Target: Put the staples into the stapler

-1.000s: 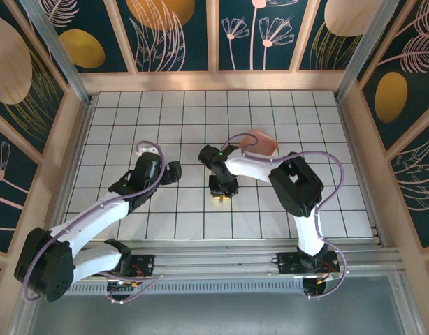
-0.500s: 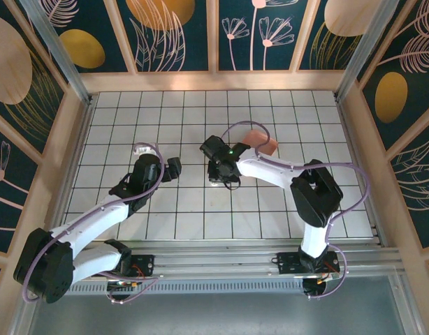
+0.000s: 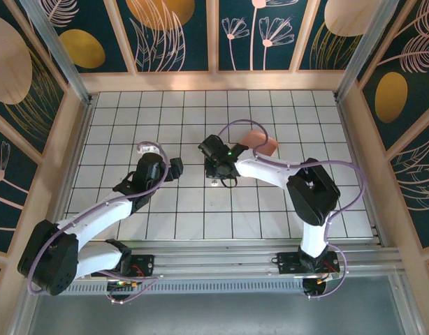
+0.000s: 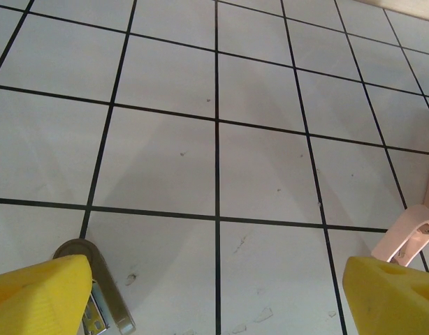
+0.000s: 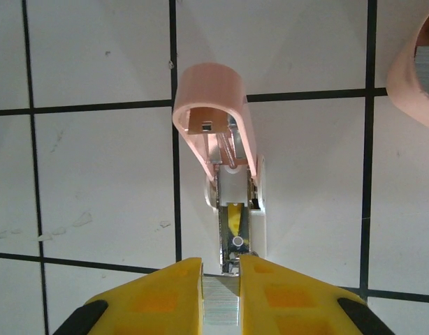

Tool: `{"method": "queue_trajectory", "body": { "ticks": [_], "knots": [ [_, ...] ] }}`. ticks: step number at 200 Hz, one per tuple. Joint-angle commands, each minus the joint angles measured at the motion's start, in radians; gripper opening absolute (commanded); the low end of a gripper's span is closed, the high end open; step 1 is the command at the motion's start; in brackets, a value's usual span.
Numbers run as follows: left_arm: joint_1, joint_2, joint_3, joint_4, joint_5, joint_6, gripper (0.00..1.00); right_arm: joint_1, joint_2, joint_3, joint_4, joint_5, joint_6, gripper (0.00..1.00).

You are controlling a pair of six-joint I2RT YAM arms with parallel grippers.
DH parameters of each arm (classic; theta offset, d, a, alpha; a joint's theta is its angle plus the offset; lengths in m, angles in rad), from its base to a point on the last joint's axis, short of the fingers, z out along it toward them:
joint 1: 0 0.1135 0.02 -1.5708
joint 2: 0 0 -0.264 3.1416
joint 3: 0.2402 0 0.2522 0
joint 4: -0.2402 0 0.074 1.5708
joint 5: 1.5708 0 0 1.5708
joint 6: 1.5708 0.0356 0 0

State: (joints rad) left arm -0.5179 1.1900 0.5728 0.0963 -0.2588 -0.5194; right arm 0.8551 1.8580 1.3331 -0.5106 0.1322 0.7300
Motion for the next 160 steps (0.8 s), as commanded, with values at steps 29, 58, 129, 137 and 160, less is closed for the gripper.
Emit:
{"method": "queue_trajectory", "body": {
  "ticks": [29,58,129,137,160],
  "knots": [
    [0.005,0.036,0.048,0.025,0.017,0.03,0.92,-0.011,0.048,0.018,0.014,0.018,-0.031,0.19],
    [0.006,0.038,0.048,0.028,0.017,0.032,0.92,-0.015,0.052,0.012,0.027,0.014,-0.038,0.19],
    [0.005,0.048,0.056,0.026,0.013,0.041,0.92,-0.025,0.072,0.021,0.052,-0.002,-0.056,0.19],
    [0.006,0.047,0.056,0.028,0.012,0.041,0.92,-0.026,0.075,0.024,0.051,-0.003,-0.058,0.19],
    [0.006,0.053,0.06,0.031,0.012,0.042,0.92,-0.028,0.083,0.026,0.047,-0.006,-0.062,0.18]
  ]
}}
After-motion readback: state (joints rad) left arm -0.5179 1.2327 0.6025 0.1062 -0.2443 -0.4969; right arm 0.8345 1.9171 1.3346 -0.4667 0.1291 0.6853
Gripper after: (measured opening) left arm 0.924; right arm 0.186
